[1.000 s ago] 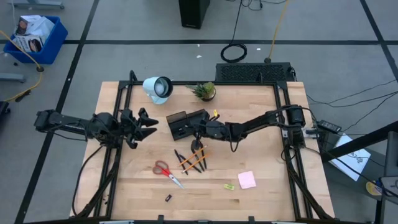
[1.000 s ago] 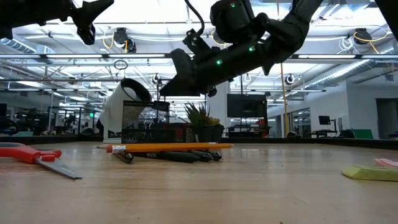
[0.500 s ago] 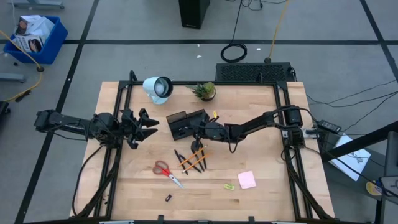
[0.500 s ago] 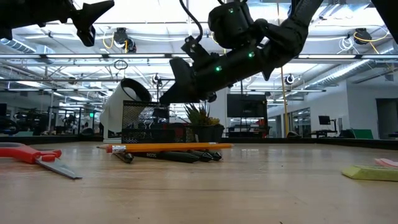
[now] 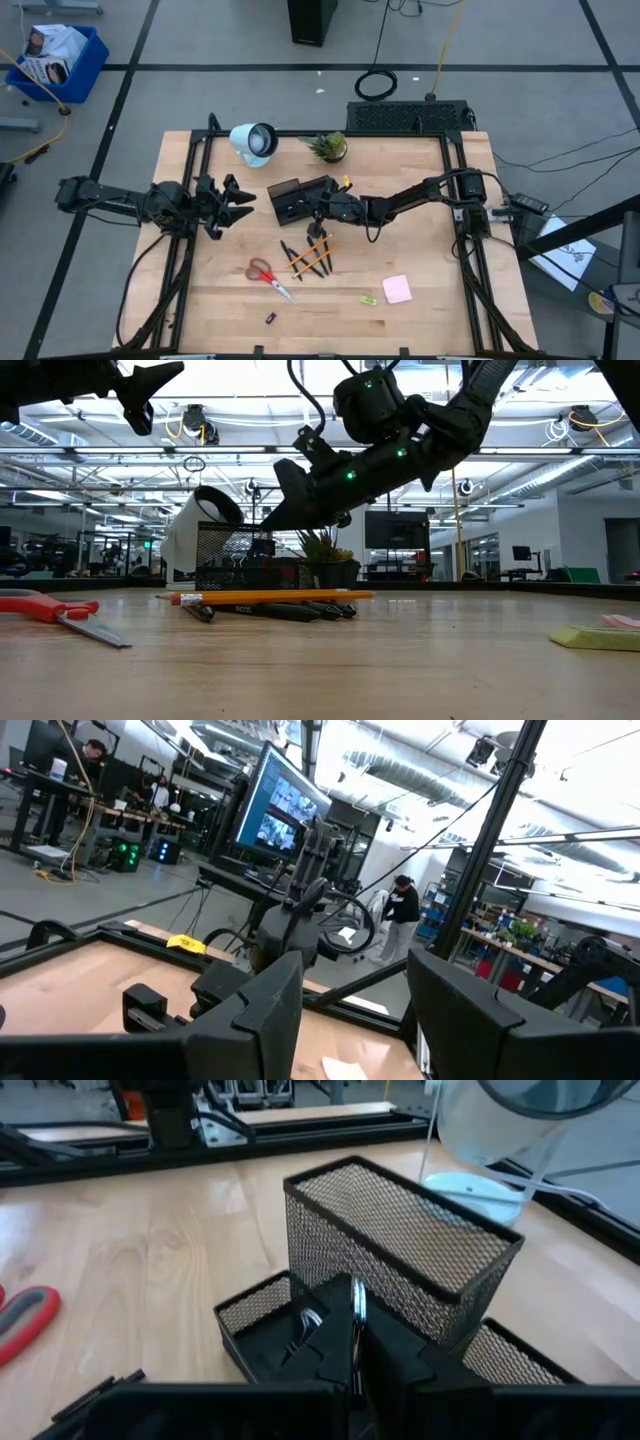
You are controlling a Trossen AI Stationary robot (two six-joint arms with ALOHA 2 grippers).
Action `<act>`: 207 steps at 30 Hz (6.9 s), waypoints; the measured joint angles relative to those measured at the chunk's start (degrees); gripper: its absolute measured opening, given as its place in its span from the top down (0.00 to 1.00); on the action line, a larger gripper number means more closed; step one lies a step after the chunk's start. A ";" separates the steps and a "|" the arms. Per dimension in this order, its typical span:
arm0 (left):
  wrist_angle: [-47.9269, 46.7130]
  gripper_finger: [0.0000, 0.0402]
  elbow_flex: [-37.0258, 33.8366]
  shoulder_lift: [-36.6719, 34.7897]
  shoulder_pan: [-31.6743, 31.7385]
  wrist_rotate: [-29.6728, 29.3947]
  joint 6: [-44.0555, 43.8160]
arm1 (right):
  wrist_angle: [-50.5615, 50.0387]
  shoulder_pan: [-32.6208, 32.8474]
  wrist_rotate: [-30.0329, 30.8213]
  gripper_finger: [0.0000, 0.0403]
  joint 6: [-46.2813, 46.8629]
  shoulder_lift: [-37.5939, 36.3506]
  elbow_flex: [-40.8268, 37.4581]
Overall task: Pick and place office supplies into organizer
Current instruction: Put the black binder clip into the black desk organizer
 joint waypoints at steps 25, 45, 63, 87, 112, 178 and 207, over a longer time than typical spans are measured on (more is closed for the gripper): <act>-1.70 0.54 0.00 0.00 0.01 -0.02 0.07 | 0.48 0.89 -1.55 0.83 -3.47 0.00 0.00; -5.20 0.54 0.00 0.00 0.01 0.00 -0.27 | 1.16 12.04 -6.03 0.82 -8.00 -0.37 0.00; -7.61 0.54 -0.02 14.76 -19.18 -20.54 -14.39 | -14.75 17.64 -6.00 0.82 -5.27 -4.73 -0.54; -11.67 0.54 21.87 55.74 -42.50 -41.29 -34.93 | 13.16 21.29 -4.26 0.82 -1.14 -16.43 -26.71; -60.34 0.54 62.39 85.18 -50.28 -46.83 -71.99 | 12.11 25.34 -8.87 0.82 -0.40 -16.61 -31.67; -87.13 0.96 67.49 89.92 -41.83 -44.96 -82.38 | 13.72 25.46 -8.83 0.83 2.10 -16.61 -32.57; -99.49 0.94 67.47 75.38 -13.38 -44.44 -48.15 | 11.24 25.65 -8.83 0.83 3.56 -16.59 -32.57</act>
